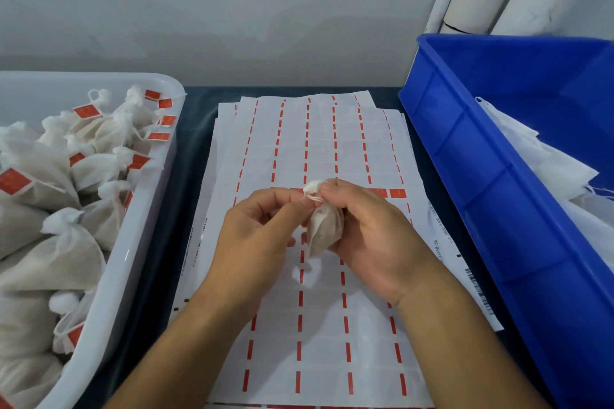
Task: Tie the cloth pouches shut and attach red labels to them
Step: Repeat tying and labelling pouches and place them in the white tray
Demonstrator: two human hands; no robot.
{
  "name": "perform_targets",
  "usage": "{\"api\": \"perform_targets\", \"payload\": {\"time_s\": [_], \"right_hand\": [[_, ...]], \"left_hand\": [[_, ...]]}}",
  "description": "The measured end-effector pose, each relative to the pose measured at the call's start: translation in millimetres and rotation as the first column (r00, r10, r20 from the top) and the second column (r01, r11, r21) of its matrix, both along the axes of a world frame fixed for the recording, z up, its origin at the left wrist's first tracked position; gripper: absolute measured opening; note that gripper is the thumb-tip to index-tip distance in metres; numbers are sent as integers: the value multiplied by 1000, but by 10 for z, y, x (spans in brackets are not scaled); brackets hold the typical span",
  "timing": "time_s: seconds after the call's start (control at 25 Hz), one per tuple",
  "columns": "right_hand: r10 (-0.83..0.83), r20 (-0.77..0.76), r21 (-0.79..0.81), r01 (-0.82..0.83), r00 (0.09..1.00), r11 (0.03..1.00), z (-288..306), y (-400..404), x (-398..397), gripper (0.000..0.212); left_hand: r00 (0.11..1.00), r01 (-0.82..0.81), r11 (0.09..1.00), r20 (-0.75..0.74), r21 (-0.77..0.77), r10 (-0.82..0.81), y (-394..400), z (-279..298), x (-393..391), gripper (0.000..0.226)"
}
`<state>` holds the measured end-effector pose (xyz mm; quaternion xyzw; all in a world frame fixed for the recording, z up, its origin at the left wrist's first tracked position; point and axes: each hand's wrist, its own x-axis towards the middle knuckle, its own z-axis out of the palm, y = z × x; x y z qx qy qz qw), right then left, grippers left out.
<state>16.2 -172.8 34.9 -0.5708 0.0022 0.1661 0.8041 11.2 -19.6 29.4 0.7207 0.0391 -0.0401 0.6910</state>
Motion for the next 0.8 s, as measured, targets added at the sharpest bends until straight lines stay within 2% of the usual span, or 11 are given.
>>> {"api": "perform_targets", "payload": {"time_s": [0.12, 0.2, 0.24, 0.36, 0.44, 0.64, 0.8], "right_hand": [[30, -16, -57, -30, 999, 998, -16, -30, 10, 34], [22, -44, -62, -25, 999, 998, -8, -45, 15, 34], [17, -61, -54, -20, 998, 998, -1, -48, 16, 35], [0, -95, -55, -6, 995, 998, 5, -53, 22, 38], [-16, -112, -84, 6, 994, 996, 3, -65, 30, 36], [-63, -133, -142, 43, 989, 989, -10, -78, 30, 23], [-68, -99, -231, 43, 993, 972, -22, -88, 41, 23]], "left_hand": [[996, -47, 994, 86, 96, 39, 13, -15, 10, 11], [979, -101, 976, 195, 191, 63, 20, -21, 5, 7], [961, -137, 961, 268, 239, 70, 25, -20, -2, 13], [856, -255, 891, 516, 376, 26, 52, -33, -3, 28], [786, -294, 842, 615, 453, -56, 73, -50, 2, 22], [744, -337, 755, 650, 563, -153, 142, -102, 47, 27], [742, -278, 733, 624, 620, -246, 152, -99, 53, 27]]}}
